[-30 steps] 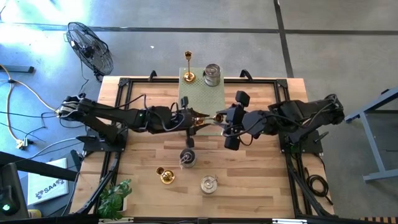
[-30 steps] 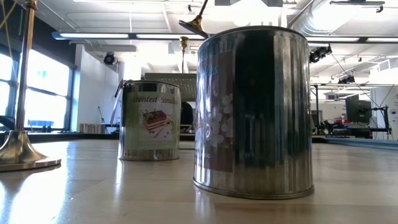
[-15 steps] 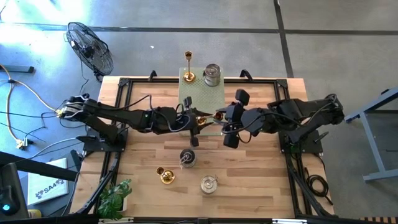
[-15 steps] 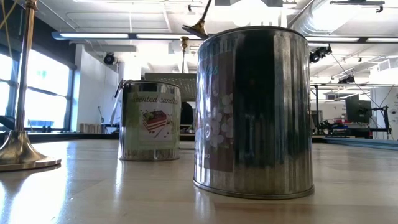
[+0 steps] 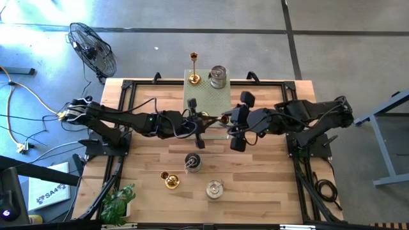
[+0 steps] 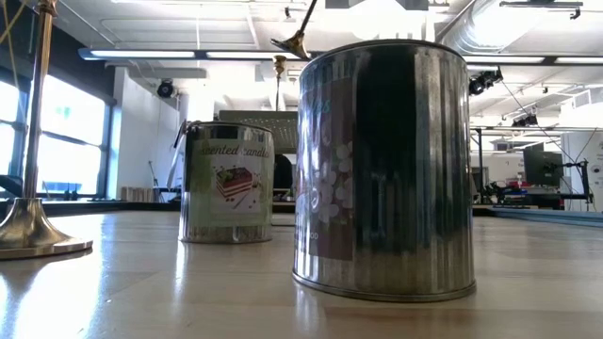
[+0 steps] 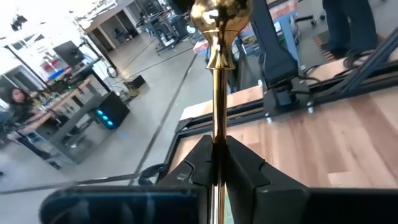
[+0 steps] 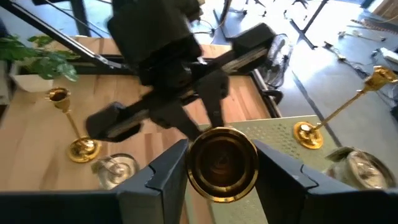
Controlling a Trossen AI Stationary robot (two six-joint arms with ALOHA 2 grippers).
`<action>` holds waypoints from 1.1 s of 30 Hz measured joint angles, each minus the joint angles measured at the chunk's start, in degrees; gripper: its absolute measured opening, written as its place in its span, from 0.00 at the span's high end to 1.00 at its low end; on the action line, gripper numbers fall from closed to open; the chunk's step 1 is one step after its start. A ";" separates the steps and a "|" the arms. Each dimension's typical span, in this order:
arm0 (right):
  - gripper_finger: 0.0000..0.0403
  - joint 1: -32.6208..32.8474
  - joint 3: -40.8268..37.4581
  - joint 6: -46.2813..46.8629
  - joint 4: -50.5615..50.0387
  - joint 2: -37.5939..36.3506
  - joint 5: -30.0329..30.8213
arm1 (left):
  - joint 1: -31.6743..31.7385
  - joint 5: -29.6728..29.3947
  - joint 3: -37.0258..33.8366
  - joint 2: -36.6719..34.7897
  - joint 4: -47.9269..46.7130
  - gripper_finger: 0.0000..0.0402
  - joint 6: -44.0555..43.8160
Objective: Pick & Place candle stick holders
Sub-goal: Put the right gold candle holder on the shelf aligned with the other gold candle holder
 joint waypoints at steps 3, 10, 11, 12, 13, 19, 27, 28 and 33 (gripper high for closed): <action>0.60 0.00 0.00 0.09 0.02 0.00 -0.93 | -0.01 0.02 0.00 -0.01 -0.31 0.97 0.06; 0.59 -0.02 0.00 -1.53 0.02 0.00 -0.21 | 0.00 -0.28 0.00 0.00 -0.49 0.98 -0.09; 0.59 -0.12 0.00 -2.21 0.02 0.00 -0.36 | 0.00 -0.29 0.00 -0.01 -0.61 0.98 -0.12; 0.59 -0.24 0.00 -2.92 0.02 0.00 -0.79 | 0.00 -0.30 0.00 -0.01 -0.68 0.98 -0.16; 0.59 -0.29 0.00 -3.34 0.02 0.00 -1.48 | 0.00 -0.28 0.00 -0.01 -0.82 0.98 -0.16; 0.55 -0.40 0.00 -5.96 0.00 0.00 -4.54 | -0.02 0.07 0.00 0.00 -1.27 0.97 -0.14; 0.33 -0.35 0.00 -6.15 -0.17 0.00 -4.90 | 0.00 -0.34 0.00 -0.01 -1.28 0.97 -0.22; 0.31 -0.27 0.00 -6.14 -0.20 0.00 -3.15 | 0.02 -0.54 0.00 -0.01 -1.30 0.97 -0.22; 0.24 1.96 0.00 -8.13 -0.76 -1.20 10.27 | 0.04 -1.69 0.00 -0.01 -1.59 0.97 -0.81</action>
